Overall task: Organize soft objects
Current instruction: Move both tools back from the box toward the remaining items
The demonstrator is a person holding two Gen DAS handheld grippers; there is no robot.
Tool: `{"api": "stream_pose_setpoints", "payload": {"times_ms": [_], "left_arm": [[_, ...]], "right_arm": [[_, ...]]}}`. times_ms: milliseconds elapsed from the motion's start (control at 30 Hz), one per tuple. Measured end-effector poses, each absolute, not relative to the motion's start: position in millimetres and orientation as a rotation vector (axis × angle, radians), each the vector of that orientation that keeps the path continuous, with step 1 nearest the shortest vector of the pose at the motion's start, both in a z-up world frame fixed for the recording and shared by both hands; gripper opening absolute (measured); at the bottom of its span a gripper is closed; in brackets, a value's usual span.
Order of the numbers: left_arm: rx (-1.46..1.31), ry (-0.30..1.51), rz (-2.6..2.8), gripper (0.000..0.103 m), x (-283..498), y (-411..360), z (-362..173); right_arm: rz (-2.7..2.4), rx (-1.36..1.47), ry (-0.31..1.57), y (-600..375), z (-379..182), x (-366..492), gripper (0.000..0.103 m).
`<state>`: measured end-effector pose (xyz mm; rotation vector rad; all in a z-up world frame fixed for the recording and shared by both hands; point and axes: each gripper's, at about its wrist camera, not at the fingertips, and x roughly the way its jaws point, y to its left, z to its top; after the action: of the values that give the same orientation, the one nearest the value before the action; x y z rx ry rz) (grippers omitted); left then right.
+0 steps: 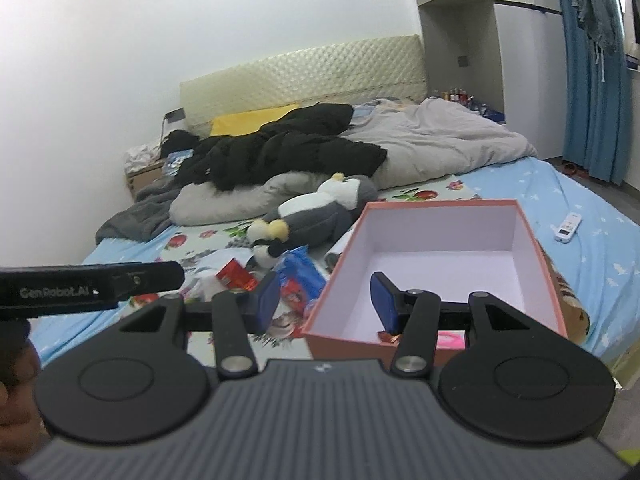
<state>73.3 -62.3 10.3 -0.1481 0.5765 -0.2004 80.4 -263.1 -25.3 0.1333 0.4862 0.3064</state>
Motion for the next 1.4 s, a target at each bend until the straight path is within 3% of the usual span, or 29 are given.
{"api": "stream_pose_setpoints", "payload": {"times_ms": [867,1400], "left_arm": [[-0.231,0.594,-0.017,0.062,2.5,2.4,-5.1],[-0.239,0.694,0.023,0.062,50.9,21.1,-43.0]], "right_arm": [[0.496,0.04,0.583,-188.1,-48.8,52.4,0.053],[0.477,0.02,0.618,-171.1,-74.2,91.5,0.053]]}}
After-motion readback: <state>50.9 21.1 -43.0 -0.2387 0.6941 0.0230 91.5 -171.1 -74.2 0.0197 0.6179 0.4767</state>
